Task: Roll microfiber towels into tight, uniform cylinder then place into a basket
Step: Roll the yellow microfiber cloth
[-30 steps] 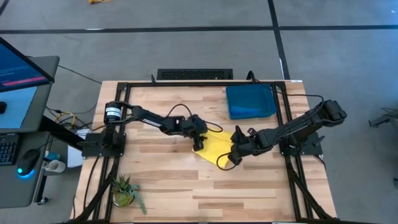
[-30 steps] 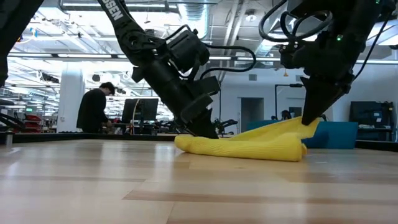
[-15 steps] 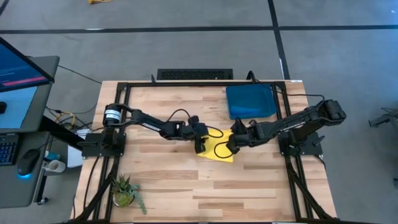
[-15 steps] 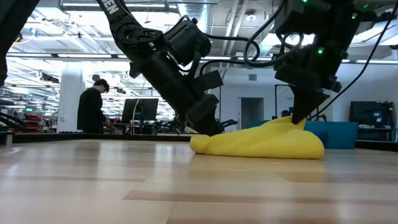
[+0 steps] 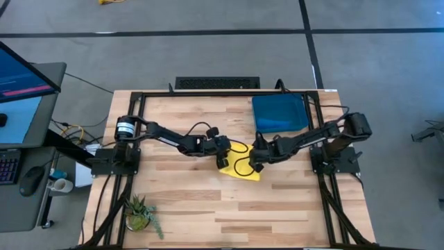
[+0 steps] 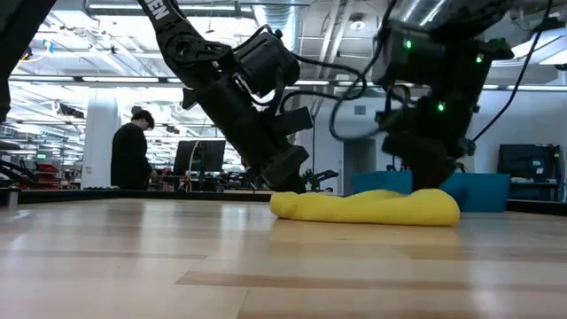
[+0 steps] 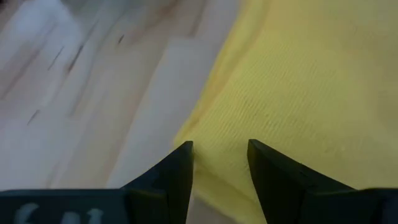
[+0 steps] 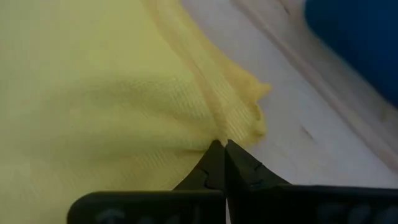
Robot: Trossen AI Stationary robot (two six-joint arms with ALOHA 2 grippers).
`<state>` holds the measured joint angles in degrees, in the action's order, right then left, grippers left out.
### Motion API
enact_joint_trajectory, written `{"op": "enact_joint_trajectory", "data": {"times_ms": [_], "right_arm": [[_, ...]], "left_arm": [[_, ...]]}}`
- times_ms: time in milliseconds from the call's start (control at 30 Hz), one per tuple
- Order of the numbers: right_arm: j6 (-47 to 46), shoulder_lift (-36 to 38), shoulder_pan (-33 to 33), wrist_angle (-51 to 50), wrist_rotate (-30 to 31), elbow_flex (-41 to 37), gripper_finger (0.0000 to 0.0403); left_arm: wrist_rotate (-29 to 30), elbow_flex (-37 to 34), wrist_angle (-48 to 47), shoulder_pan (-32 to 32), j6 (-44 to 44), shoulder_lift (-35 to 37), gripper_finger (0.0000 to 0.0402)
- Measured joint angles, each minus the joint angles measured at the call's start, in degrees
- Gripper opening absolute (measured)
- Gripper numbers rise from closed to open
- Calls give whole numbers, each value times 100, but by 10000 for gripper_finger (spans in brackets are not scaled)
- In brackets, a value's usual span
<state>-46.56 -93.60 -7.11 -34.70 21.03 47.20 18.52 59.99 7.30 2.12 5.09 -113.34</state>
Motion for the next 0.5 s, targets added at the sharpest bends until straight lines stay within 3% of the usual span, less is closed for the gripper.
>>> {"op": "enact_joint_trajectory", "data": {"times_ms": [367, 500], "right_arm": [[-565, -394, 11, -103, -22, 31, 12], [-588, -289, 16, -91, -94, 12, 12]], "left_arm": [[1349, 0, -175, -161, 165, 2, 146], [1537, 0, 61, -355, -97, 23, 146]]}}
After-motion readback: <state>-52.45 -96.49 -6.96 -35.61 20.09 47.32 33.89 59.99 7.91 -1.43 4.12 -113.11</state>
